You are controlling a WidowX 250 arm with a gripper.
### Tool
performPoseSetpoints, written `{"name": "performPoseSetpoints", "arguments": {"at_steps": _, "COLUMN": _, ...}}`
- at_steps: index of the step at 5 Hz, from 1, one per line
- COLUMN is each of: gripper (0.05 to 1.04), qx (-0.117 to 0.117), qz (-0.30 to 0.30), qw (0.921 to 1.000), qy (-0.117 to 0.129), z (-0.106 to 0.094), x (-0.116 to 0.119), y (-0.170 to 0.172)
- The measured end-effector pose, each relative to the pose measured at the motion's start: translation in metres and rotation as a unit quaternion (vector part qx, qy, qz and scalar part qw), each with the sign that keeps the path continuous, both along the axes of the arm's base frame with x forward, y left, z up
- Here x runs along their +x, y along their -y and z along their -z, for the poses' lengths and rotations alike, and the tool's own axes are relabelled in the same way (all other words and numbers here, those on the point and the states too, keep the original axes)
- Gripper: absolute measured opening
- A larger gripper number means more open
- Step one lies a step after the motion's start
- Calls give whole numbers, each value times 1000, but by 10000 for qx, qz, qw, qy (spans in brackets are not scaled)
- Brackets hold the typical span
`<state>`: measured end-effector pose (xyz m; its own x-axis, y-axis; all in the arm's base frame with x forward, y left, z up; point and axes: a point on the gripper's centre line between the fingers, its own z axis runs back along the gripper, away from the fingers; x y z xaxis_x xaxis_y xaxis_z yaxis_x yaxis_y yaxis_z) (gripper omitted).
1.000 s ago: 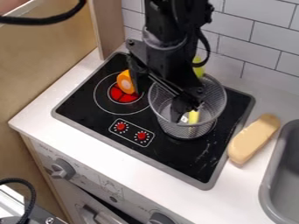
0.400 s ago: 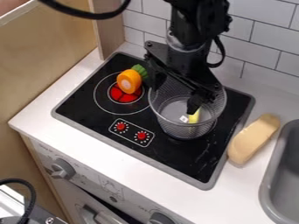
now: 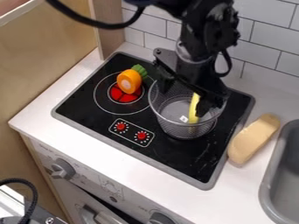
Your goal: Remove the spoon from the bucket and place it at the top of stove
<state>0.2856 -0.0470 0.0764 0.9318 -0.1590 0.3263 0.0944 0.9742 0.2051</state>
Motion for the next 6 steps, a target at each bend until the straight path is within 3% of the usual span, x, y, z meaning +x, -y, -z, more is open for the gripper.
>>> {"name": "performPoseSetpoints", "arguments": {"at_steps": 3, "gripper": 989, "qx": -56, "qz": 151, "qw": 9995, "qy": 276, "z": 18, "x": 4, "y": -2}}
{"name": "performPoseSetpoints", "arguments": {"at_steps": 5, "gripper": 989, "qx": -299, "qz": 296, "qw": 9986, "qy": 321, "z": 25, "x": 4, "y": -9}}
{"name": "performPoseSetpoints", "arguments": {"at_steps": 6, "gripper": 989, "qx": -483, "qz": 329, "qw": 9964, "qy": 610, "z": 26, "x": 13, "y": -8}}
